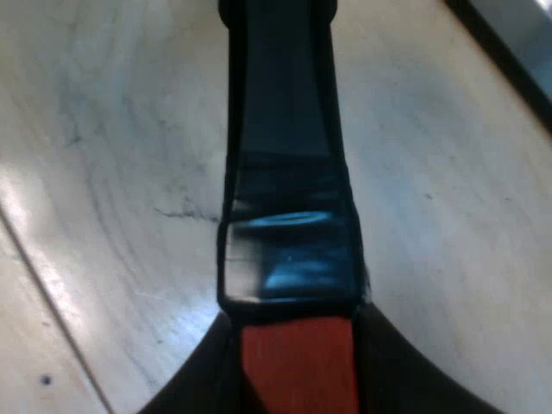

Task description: Grind coffee beans and then tamp

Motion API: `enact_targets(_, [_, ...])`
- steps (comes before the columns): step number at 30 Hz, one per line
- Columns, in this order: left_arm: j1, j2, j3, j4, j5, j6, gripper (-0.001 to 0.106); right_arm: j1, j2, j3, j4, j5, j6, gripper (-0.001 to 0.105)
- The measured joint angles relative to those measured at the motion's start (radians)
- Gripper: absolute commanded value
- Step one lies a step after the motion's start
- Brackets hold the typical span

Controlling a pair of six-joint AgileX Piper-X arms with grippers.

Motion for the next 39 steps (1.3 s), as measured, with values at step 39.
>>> enact_targets(39, [0.000, 0.000, 0.000, 0.032, -0.050, 0.000, 0.070, -0.107, 0.208, 0.272, -0.455, -0.082, -0.006, 0.000])
